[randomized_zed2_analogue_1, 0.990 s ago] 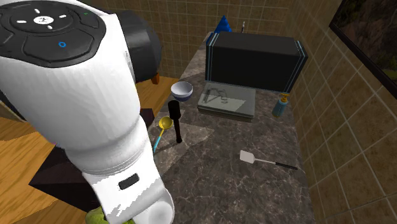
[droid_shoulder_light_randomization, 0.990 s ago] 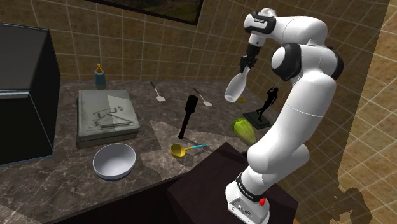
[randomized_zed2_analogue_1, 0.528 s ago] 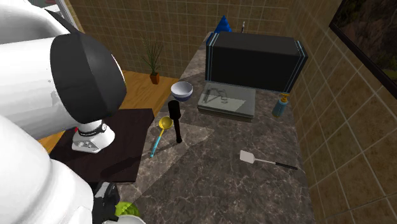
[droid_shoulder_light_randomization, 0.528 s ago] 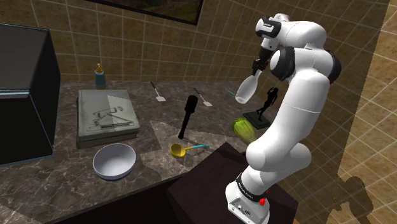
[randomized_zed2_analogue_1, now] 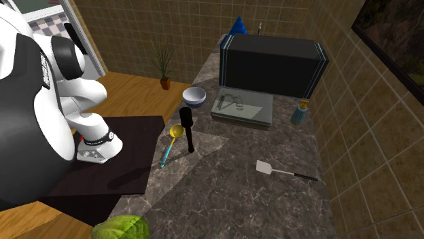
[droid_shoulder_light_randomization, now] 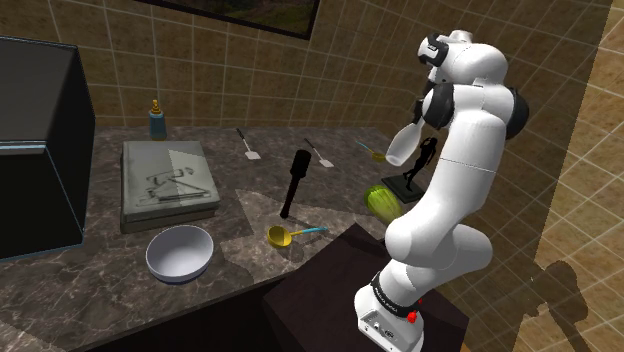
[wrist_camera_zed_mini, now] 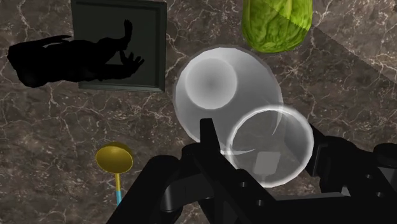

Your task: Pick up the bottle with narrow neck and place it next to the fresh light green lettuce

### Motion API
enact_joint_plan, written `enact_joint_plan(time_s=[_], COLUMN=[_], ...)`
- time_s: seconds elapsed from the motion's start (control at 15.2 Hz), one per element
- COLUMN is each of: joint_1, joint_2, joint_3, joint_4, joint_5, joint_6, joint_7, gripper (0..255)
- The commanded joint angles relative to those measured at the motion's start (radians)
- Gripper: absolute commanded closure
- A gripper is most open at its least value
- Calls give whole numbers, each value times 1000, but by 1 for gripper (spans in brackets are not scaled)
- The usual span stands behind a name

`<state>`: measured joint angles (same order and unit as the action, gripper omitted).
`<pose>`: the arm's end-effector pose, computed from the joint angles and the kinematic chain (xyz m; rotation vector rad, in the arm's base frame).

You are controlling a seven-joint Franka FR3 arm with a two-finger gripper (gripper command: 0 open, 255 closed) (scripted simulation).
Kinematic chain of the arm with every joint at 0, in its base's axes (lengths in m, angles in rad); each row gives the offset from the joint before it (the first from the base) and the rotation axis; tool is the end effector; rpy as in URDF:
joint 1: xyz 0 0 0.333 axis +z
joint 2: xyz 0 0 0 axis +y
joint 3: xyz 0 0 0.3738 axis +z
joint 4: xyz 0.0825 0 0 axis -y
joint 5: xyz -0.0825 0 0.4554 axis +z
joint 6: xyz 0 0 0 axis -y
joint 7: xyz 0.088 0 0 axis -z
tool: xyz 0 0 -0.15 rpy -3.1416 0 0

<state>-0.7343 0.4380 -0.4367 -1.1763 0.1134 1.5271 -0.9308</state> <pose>0.3748 -0.6618 0.5640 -3.1133 0.3216 0.1305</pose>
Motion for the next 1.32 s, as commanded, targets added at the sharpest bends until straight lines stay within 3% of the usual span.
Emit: enact_joint_plan(time_s=[0.0,1.25], joint_1=[-1,28], joint_2=[-5,-18], joint_3=[-1,5], joint_4=[-34,-312], joint_5=[-1,-4], joint_6=[30,293], joint_7=[-7,-3], gripper=[255,255])
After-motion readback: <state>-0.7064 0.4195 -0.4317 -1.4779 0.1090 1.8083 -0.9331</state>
